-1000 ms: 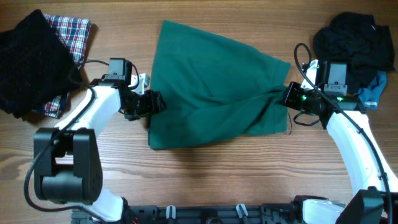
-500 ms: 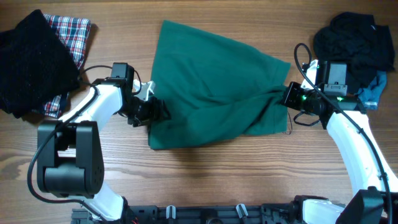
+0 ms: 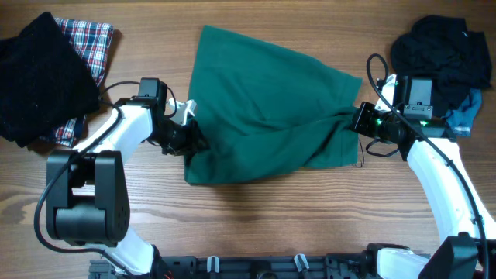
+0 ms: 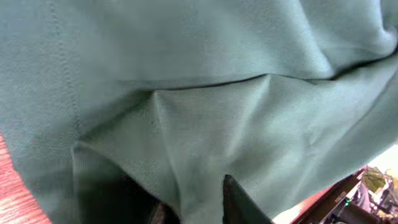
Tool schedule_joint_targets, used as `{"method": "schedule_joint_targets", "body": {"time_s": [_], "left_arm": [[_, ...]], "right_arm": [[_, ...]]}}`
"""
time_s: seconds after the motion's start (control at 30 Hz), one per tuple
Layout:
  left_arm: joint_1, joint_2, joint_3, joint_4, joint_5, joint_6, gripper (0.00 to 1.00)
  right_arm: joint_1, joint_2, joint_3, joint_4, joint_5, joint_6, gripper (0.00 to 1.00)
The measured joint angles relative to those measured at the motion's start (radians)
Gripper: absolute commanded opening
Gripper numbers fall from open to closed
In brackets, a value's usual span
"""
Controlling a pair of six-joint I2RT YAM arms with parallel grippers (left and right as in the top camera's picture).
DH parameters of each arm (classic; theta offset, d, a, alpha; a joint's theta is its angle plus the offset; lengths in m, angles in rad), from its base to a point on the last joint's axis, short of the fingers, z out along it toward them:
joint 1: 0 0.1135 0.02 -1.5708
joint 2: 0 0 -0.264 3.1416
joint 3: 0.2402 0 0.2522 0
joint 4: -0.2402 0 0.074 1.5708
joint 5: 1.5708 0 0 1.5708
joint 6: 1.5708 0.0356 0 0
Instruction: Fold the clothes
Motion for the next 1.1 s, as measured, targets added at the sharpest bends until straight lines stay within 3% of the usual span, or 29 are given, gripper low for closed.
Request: {"method": "schedule_joint_targets", "body": {"time_s": [0.43,0.5,0.53,0.93,1.1], "left_arm": [[-0.032,0.0,0.0,0.009,-0.05,0.0,0.26],[-0.06,0.0,0.0,0.021,-0.05,0.0,0.06],[-0.068,0.0,0.0,0.021,-0.05,-0.004,0.04],[-0.027,-0.011,0.016,0.011,-0.132,-0.023,0.04],[0.03,-0.139,0.129,0.055,-0.15,-0.056,0.04]], "right_arm": [[0.0,0.0,0.0,0.0,0.0,0.0,0.04],[0.0,0.0,0.0,0.0,0.0,0.0,0.04],[0.0,0.0,0.0,0.0,0.0,0.0,0.04],[0.0,0.0,0.0,-0.002,0.0,0.0,0.04],[0.0,0.0,0.0,0.015,-0.041,0.0,0.04]]}}
